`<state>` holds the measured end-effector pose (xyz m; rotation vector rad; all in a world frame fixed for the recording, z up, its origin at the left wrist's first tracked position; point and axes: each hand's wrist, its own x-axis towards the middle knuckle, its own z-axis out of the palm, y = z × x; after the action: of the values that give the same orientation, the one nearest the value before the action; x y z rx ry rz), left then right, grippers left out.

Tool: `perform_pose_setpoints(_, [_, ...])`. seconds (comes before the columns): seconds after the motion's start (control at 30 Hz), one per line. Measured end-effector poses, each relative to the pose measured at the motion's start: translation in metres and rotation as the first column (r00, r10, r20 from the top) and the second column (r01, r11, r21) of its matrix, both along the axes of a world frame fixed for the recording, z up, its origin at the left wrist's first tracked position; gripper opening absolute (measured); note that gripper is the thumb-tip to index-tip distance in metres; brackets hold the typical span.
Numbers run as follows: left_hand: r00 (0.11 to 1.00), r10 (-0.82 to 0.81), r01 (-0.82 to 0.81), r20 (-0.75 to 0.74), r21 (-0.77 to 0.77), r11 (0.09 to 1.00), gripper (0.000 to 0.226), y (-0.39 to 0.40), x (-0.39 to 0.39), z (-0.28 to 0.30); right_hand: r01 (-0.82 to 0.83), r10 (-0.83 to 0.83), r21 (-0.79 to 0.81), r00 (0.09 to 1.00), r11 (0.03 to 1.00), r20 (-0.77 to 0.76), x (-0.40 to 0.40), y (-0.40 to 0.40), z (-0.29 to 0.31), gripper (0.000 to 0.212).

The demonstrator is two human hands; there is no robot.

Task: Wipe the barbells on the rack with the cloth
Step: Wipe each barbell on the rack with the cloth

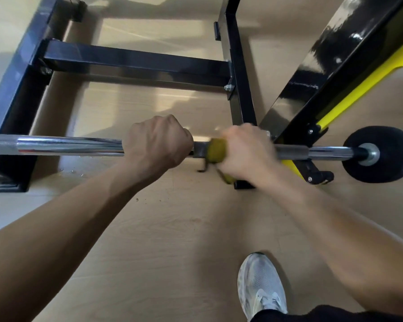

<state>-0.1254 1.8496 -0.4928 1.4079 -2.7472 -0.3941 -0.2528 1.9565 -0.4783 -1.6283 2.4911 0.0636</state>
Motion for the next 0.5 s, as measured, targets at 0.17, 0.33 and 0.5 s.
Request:
perform_pose_setpoints(0.17, [0.995, -0.095, 0.095, 0.006, -0.041, 0.995, 0.032, 0.0, 0.008, 0.0, -0.206, 0.209, -0.141, 0.978, 0.968, 0.007, 0.03, -0.016, -0.008, 0.02])
perform_pose_setpoints(0.33, [0.987, -0.161, 0.16, -0.015, -0.082, 0.984, 0.038, 0.001, 0.012, 0.004, 0.089, -0.092, -0.153, 0.996, 0.984, -0.013, -0.04, 0.052, -0.003, 0.035])
perform_pose_setpoints(0.5, [0.997, -0.08, 0.08, -0.001, -0.079, 0.994, 0.033, 0.002, 0.006, 0.0, 0.106, -0.133, -0.175, 0.98, 0.979, -0.151, -0.039, 0.057, -0.011, 0.032])
